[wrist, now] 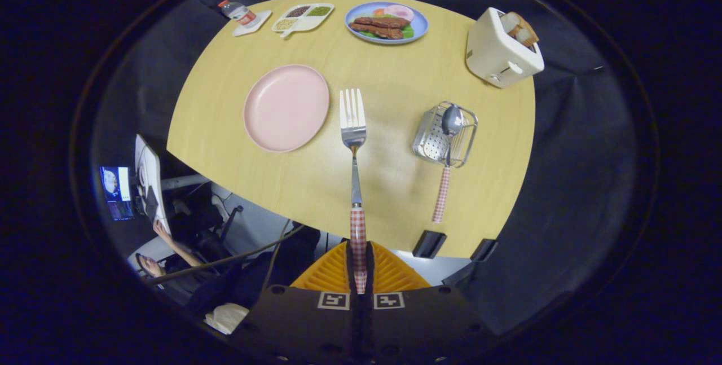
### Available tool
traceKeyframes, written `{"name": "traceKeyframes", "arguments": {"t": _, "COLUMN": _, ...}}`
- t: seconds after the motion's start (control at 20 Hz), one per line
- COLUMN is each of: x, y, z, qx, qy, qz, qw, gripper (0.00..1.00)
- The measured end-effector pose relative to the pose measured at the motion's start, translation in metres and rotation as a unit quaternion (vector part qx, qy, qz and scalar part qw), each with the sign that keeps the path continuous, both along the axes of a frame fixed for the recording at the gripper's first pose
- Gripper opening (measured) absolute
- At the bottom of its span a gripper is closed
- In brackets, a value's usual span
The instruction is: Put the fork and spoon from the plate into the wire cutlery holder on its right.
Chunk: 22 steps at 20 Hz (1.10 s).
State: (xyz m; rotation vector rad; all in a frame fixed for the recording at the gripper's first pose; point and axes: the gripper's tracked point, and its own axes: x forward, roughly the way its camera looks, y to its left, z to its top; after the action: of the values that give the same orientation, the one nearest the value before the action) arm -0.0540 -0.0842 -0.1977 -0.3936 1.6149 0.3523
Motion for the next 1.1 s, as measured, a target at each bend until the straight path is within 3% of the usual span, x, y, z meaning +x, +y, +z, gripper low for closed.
{"name": "traceKeyframes", "arguments": {"t": 0.65, "x": 0.036, "y": -0.074, "z": -0.008, "qx": -0.062, "qy": 0.116, "qz": -0.001, "qw": 0.991, "gripper": 0.01}}
{"name": "traceKeyframes", "arguments": {"t": 1.1, "x": 0.049, "y": -0.08, "z": -0.025, "qx": -0.051, "qy": 0.177, "qz": -0.037, "qw": 0.982, "gripper": 0.01}}
